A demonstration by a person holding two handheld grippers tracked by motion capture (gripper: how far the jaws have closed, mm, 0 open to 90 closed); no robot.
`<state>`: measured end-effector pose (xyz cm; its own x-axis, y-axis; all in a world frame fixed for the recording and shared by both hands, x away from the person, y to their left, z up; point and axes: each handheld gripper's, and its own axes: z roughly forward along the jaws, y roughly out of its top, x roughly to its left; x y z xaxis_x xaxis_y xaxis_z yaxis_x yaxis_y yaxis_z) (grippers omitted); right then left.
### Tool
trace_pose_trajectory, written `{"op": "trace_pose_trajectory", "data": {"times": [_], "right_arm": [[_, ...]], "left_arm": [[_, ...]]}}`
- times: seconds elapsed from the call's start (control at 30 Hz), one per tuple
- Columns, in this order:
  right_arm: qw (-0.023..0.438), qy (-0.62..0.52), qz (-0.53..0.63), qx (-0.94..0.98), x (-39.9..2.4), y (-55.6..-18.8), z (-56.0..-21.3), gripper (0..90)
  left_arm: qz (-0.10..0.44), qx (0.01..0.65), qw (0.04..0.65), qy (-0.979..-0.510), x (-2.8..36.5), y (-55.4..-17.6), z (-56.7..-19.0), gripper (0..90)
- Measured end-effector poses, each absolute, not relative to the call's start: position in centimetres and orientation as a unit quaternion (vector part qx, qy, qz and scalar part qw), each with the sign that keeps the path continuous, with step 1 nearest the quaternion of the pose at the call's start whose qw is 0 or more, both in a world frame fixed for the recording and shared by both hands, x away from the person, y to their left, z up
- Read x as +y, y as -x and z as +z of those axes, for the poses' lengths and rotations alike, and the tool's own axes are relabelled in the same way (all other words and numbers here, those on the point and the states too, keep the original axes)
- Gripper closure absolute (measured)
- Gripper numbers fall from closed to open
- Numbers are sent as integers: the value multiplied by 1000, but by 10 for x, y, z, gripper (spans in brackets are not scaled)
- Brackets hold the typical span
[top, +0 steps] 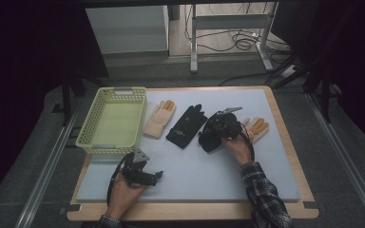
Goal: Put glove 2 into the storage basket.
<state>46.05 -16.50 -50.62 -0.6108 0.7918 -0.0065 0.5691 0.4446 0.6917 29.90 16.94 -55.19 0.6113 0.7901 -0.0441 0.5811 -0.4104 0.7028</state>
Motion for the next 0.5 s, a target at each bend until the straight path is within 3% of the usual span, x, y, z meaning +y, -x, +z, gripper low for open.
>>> {"op": "trace_pose_trajectory", "data": {"times": [0.27, 0.5], "right_arm": [[139, -334, 372, 855, -162, -407, -469, 780], [113, -289, 376, 873, -157, -361, -468, 774]], "left_arm": [[150, 415, 351, -826, 169, -299, -552, 40], [150, 415, 351, -825, 169, -299, -552, 40]]}}
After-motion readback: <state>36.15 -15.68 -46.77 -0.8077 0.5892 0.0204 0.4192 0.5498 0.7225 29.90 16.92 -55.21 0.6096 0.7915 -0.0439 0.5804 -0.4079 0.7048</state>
